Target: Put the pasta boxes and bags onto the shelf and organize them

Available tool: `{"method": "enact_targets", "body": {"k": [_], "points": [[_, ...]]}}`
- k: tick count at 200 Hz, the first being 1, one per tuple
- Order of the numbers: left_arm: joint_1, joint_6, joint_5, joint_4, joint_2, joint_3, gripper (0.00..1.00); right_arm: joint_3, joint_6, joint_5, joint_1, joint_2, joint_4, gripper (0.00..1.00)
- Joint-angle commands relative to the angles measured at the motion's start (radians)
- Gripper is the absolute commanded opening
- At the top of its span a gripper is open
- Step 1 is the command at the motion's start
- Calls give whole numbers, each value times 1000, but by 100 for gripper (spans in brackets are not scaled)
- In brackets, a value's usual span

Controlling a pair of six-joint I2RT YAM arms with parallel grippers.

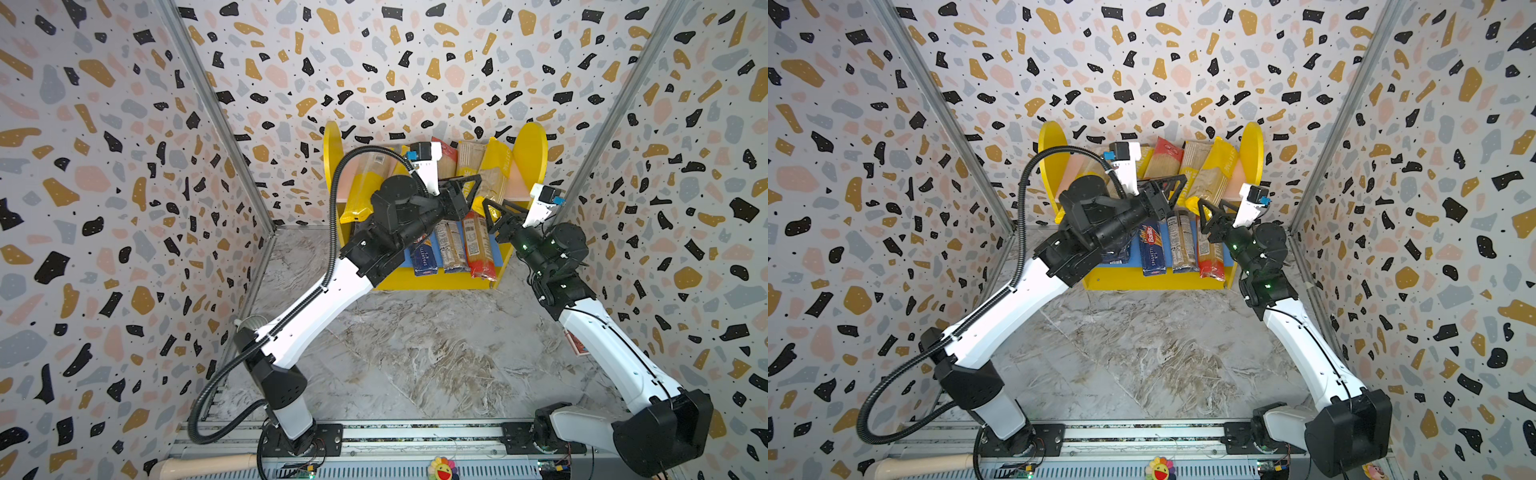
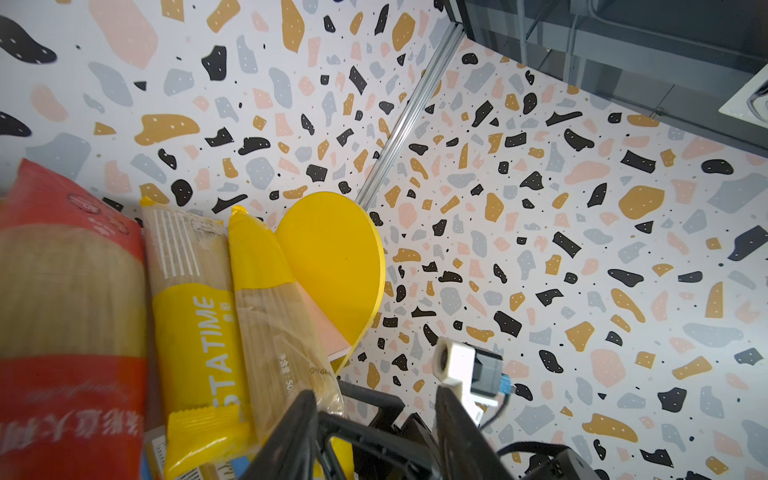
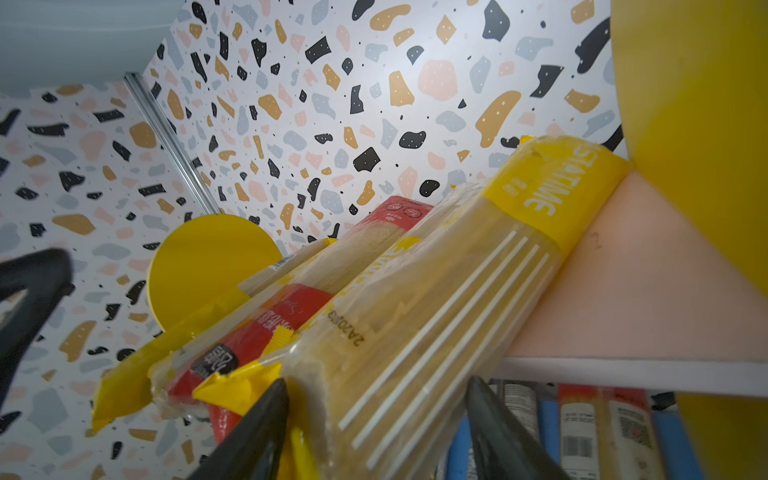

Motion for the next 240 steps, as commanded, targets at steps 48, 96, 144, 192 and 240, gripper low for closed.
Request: {"method": "enact_targets", "body": {"k": [48, 96, 144, 192, 240], "points": [[14, 108, -145, -11, -201, -193, 44, 41, 20, 60, -61, -9, -6, 32], [46, 111, -162, -24, -256, -261, 44, 82, 32, 10, -152, 11, -43, 35], [58, 132, -219, -65, -338, -375, 73, 57, 16, -53, -164, -6, -46, 81], [63, 154, -348, -178, -471, -511, 100, 6, -22, -83, -162, -126, -98, 89], [62, 130, -520, -262, -636, -783, 99, -155, -62, -59, -129, -282, -222, 92]]}}
